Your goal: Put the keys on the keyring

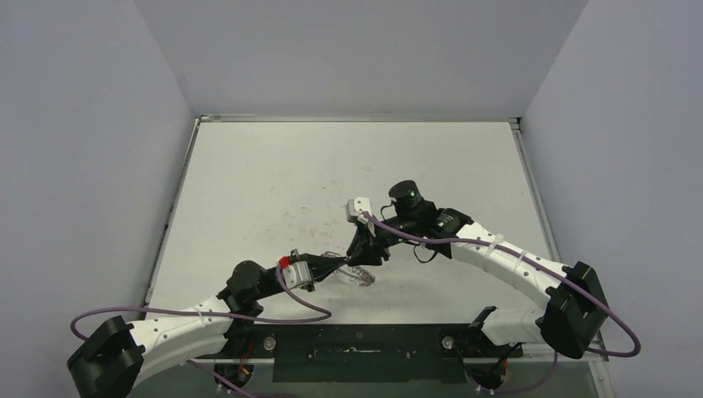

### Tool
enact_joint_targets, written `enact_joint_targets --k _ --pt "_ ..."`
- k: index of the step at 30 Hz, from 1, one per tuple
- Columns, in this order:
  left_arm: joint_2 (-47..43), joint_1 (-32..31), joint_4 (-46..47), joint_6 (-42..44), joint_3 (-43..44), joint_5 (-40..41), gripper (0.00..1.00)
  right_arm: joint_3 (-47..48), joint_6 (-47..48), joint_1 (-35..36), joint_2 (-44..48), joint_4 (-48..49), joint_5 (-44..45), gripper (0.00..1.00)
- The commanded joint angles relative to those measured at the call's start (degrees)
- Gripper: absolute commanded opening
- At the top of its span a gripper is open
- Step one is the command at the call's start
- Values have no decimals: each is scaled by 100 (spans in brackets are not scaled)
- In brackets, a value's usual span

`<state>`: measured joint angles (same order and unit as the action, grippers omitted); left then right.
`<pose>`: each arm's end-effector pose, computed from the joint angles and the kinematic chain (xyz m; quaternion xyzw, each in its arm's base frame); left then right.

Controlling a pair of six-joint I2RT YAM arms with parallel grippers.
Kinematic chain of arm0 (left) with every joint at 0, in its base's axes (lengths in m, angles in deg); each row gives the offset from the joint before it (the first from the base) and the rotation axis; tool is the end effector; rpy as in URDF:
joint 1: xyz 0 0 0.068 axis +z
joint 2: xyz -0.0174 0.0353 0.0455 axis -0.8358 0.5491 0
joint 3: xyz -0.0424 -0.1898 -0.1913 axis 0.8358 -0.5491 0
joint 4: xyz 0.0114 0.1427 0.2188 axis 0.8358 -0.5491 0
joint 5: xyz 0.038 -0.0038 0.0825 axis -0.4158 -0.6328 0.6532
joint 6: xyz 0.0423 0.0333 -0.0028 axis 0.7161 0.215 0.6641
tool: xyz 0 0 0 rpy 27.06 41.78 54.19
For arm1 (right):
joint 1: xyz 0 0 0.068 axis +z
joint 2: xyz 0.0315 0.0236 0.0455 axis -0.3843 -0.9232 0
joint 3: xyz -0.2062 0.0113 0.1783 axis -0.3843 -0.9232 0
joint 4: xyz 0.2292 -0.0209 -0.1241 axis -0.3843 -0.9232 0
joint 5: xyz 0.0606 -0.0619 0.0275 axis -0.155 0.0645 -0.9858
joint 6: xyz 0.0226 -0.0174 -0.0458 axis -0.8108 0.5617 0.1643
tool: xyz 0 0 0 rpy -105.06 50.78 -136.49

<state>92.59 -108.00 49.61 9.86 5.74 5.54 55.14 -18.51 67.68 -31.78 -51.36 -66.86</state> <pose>0.0935 -0.1389 0.2127 0.4396 0.4597 -0.3999 0.6599 0.1728 0.2146 0.2830 -0.5885 0.5739 0.4946 0.2823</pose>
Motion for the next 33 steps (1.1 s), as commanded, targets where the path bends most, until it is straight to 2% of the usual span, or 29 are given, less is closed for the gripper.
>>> enact_joint_targets --k 1,3,6,14,21,28,33 --pt "-106 -19 346 -34 73 -20 0 -49 -28 54 97 510 -231 27" --pt "-111 -19 337 -34 72 -20 0 -58 -43 63 96 553 -257 19" --pt "-129 -22 290 -41 81 -20 0 -45 -66 63 96 572 -269 0" --pt "-305 -12 -95 28 119 232 1 176 56 71 243 -18 87 0" --pt "-598 -16 -971 182 361 516 26 634 52 204 188 -968 980 0" --pt "-859 -11 -2842 599 1109 586 35 1389 158 665 -217 -2018 2214 0" --pt "-690 -14 -4020 885 1689 473 36 1741 -7 872 -549 -2357 2589 0"
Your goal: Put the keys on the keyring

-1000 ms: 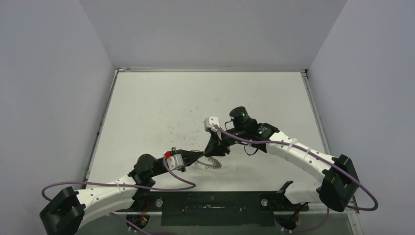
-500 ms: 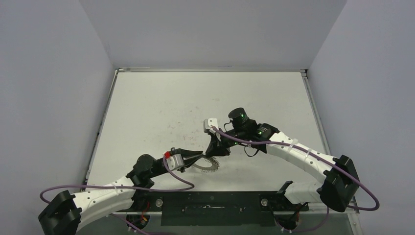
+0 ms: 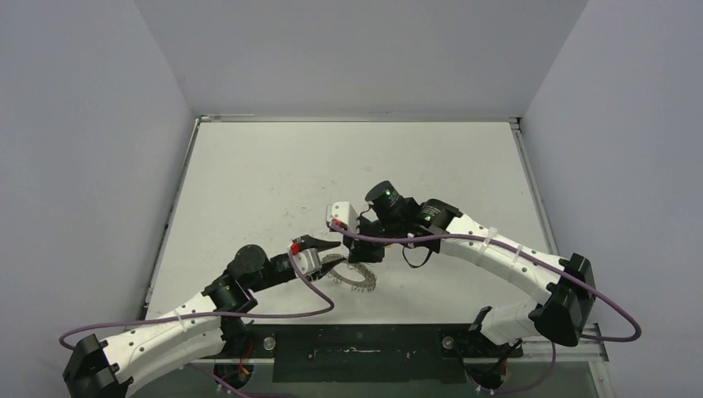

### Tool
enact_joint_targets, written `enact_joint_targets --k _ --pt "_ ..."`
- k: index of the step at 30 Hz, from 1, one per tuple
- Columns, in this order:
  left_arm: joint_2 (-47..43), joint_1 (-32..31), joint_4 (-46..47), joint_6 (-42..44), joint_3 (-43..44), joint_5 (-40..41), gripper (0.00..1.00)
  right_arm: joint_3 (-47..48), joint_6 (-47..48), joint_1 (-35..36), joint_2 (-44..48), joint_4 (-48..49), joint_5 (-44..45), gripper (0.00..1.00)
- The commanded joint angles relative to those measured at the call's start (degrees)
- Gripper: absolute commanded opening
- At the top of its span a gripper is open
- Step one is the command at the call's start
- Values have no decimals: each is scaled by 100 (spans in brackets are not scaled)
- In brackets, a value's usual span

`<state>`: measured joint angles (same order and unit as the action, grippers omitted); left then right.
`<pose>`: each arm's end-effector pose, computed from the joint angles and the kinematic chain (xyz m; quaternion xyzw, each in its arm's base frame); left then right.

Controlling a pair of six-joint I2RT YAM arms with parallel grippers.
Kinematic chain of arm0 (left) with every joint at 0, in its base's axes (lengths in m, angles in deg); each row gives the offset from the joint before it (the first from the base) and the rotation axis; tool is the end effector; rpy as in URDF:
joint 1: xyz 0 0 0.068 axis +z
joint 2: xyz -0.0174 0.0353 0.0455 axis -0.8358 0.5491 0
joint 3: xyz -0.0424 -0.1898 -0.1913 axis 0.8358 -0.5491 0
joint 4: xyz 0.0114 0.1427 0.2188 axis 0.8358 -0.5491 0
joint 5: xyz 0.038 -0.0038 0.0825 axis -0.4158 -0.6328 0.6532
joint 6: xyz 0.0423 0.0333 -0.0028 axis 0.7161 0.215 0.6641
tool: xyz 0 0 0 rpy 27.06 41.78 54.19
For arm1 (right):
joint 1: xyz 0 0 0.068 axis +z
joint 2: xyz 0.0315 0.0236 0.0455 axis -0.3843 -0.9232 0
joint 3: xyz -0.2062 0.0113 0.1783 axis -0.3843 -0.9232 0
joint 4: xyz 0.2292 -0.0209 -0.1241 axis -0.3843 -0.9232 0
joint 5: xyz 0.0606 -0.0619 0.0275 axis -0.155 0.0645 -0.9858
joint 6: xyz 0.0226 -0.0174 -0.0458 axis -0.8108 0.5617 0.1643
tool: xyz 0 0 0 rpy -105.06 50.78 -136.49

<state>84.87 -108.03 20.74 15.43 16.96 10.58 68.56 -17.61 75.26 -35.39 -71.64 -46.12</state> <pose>0.0982 -0.1402 0.2474 0.4624 0.5189 -0.3350 0.6362 0.1571 0.2390 0.3108 -0.6055 0.6644 0.3624 0.2462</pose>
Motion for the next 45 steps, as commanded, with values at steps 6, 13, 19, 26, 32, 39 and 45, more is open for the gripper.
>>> enact_joint_targets --k 6,13,19,26,32,39,45 --pt "481 -17 -1627 512 921 -425 29 513 -239 139 -309 -341 572 0" --pt "796 -17 -1254 469 901 -655 29 529 -274 164 -341 -340 573 0" --pt "1035 -17 -798 386 802 -711 21 524 -294 185 -361 -322 552 0" --pt "1135 -18 -693 372 826 -697 10 516 -297 210 -381 -340 564 0" --pt "985 -17 -613 359 747 -494 18 514 -297 222 -391 -336 569 0" --pt "1014 -18 -516 315 682 -455 6 526 -289 222 -414 -348 562 0" --pt "927 -19 -589 332 619 -394 0 450 -300 193 -312 -180 612 18"
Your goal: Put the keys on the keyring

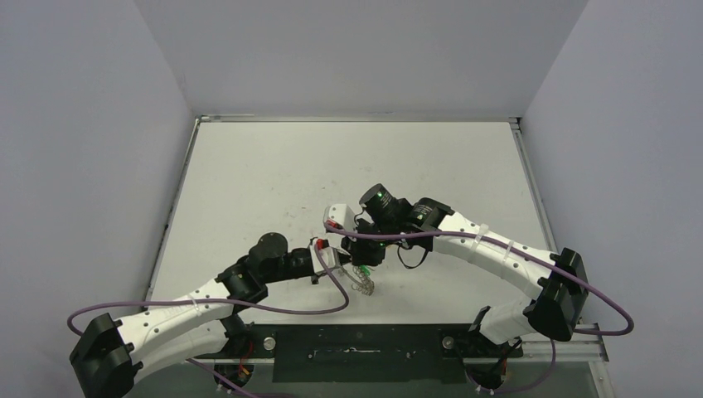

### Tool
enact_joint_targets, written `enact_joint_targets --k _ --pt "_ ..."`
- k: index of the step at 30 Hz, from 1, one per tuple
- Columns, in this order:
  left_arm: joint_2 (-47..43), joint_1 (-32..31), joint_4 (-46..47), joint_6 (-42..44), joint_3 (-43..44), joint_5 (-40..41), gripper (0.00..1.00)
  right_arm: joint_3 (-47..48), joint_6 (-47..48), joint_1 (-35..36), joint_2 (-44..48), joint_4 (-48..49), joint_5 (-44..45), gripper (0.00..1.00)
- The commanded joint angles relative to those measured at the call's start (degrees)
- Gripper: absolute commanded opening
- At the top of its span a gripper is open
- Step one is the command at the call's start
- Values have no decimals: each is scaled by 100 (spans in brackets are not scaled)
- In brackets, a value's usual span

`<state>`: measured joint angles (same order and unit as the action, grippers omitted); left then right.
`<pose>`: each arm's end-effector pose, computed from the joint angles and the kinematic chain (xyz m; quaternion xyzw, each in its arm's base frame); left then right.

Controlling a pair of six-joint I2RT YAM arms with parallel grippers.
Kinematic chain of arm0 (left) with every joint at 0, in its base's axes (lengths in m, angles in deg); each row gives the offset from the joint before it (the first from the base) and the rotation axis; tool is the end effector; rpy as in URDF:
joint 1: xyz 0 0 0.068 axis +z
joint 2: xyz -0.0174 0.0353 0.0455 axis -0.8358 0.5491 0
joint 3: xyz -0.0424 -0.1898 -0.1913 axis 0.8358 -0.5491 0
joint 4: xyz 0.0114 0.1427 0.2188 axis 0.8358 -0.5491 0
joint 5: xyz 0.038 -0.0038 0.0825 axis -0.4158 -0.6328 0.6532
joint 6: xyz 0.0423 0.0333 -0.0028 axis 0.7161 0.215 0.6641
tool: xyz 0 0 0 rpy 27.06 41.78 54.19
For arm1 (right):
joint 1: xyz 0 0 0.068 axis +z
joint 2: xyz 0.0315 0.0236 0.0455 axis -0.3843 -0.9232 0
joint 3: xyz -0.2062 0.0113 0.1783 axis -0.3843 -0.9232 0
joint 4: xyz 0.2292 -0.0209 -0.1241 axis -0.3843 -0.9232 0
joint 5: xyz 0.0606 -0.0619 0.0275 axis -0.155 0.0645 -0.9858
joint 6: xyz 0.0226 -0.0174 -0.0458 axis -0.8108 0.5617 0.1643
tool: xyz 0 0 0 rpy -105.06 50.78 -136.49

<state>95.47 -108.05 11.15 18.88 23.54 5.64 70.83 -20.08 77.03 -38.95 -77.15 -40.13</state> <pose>0.1131 -0.1636 0.2400 0.5298 0.5581 -0.3322 0.5454 0.1569 0.2483 0.2989 -0.5941 0.7126 0.3151 0.1999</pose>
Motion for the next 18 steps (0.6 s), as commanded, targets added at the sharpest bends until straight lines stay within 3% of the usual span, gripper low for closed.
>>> enact_joint_targets --k 1,4,7,11,18 --pt "-170 -20 443 -33 -87 114 0 175 -58 -24 111 460 -56 23" --pt "-312 -15 884 -143 -344 165 0 -70 -125 -200 432 911 -369 46" --pt "-474 -19 1535 -306 -699 229 0 -461 -163 -457 832 1498 -800 56" --pt "-631 -15 2382 -480 -1131 275 0 -955 -151 -763 1169 2173 -1342 55" --pt "-789 -17 3194 -660 -1522 259 0 -1197 177 -829 944 2267 -2070 40"
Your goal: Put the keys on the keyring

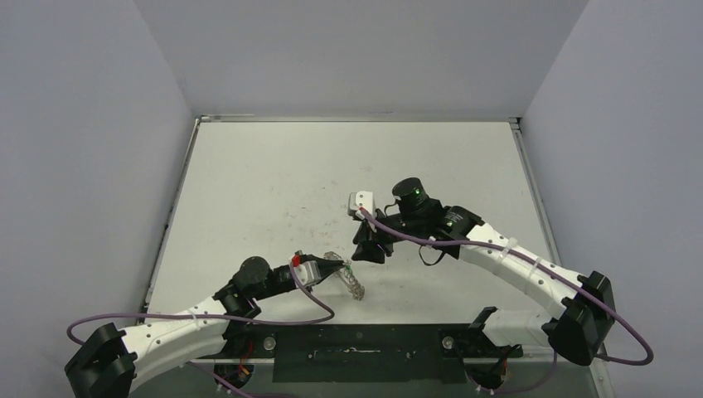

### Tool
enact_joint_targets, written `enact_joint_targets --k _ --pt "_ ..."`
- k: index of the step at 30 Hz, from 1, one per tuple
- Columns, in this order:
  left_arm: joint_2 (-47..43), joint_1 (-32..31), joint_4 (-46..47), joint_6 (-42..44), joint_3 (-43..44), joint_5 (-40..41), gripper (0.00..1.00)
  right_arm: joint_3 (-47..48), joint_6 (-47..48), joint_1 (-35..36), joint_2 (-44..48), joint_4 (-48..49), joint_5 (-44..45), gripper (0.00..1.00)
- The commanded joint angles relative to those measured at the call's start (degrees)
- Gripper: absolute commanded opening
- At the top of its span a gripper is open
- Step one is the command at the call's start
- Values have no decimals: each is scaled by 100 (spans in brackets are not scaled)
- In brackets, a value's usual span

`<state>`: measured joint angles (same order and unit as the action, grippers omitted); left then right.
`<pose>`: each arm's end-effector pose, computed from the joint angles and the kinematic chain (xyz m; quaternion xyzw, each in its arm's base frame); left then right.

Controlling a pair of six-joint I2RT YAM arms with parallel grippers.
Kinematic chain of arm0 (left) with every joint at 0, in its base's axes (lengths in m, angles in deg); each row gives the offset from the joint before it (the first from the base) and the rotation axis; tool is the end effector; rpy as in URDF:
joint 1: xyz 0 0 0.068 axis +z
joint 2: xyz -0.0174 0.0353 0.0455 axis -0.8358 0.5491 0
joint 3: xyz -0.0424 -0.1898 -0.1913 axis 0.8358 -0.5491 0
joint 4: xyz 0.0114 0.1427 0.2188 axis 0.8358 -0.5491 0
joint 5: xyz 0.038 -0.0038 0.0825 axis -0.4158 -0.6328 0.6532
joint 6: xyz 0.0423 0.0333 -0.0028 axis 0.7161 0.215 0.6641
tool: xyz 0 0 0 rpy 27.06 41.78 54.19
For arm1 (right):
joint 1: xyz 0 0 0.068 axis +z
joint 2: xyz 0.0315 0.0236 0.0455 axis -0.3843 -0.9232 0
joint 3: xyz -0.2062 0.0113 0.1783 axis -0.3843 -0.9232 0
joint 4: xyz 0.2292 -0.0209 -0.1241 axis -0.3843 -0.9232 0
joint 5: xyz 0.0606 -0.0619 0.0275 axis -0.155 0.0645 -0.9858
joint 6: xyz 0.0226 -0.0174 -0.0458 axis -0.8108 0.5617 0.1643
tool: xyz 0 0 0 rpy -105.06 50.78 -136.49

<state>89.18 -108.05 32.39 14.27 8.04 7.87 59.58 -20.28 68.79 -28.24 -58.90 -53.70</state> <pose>0.0957 -0.1397 0.2032 0.4736 0.5214 -0.3543 0.6150 0.1664 0.2077 0.3101 -0.5676 0.6352 0.4165 0.3176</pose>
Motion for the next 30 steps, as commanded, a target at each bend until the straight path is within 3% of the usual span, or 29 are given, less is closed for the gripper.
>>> enact_joint_targets --k 1,9,15,30 --pt "-175 -16 1067 -200 27 37 0 -80 234 -5 -168 447 -801 39" --pt "-187 -15 1048 -221 36 21 0 -179 278 -5 -437 609 -987 39" --pt "-192 -15 1046 -222 43 36 0 -96 387 -5 -626 404 -928 8" --pt "-240 -16 1021 -196 30 110 0 -301 276 -5 -800 514 -668 0"
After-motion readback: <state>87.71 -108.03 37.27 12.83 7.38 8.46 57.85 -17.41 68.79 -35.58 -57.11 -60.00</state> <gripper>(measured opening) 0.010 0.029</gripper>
